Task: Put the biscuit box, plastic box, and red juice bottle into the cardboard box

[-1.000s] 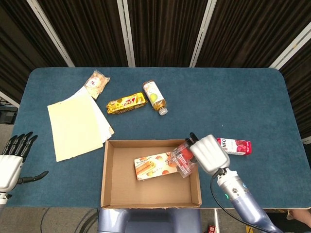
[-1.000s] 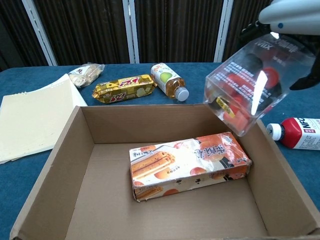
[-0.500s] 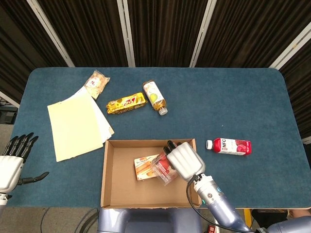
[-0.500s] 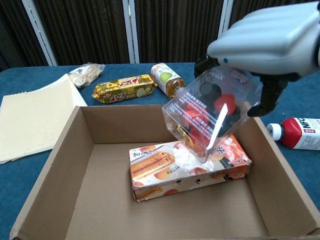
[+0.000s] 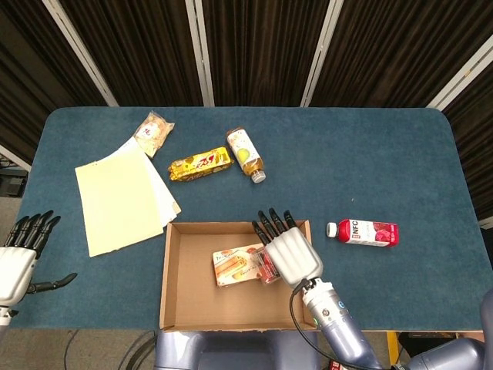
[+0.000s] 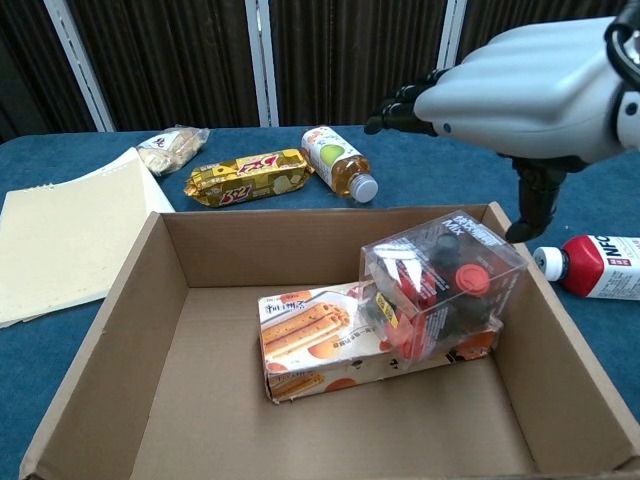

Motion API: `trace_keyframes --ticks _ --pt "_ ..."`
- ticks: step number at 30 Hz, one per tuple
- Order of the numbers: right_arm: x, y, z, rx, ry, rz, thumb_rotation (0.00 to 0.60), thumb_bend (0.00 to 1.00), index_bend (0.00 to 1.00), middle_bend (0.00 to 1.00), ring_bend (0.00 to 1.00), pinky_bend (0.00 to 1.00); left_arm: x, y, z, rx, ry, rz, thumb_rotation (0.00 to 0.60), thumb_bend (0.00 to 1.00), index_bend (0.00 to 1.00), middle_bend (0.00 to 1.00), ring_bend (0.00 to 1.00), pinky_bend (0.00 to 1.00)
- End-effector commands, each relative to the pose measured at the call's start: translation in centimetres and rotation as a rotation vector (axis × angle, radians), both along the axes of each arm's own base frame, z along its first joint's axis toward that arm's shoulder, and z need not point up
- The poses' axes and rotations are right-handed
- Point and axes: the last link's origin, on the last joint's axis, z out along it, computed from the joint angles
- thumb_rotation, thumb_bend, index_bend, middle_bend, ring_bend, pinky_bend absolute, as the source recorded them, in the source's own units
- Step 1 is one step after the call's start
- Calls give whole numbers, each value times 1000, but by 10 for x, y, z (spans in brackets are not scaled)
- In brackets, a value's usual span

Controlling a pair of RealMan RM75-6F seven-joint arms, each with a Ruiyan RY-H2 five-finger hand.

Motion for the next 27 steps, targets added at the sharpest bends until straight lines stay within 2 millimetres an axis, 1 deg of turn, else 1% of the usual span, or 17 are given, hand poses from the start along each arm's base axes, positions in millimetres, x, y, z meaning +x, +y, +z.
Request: trace_keyframes --ticks 1,4,6,9,12,18,22,27 --pt "-4 -5 6 -33 29 -12 600 0 0 0 0 159 0 0 0 1 2 3 421 23 0 0 0 0" --pt "-15 -13 20 -71 57 -36 600 0 0 0 0 113 -1 -1 0 3 10 4 421 23 0 0 0 0" --pt "-25 -19 32 -84 60 -58 600 0 0 0 0 86 -1 -2 0 6 15 5 422 22 0 0 0 0" --pt "-42 -26 52 -101 67 -106 600 0 0 0 0 77 -1 -3 0 14 26 7 422 22 0 0 0 0" --pt "-64 -34 75 -113 70 -183 600 0 0 0 0 74 0 -3 -3 17 41 6 426 23 0 0 0 0" --pt "-117 -61 104 -130 64 -303 600 0 0 0 0 74 3 -2 -10 23 67 15 420 23 0 0 0 0" --pt "-149 -73 111 -115 43 -373 600 0 0 0 0 74 3 0 -15 15 80 25 418 23 0 0 0 0" --pt "-180 -83 103 -75 10 -437 600 0 0 0 0 74 3 3 -21 -1 91 25 422 23 0 0 0 0"
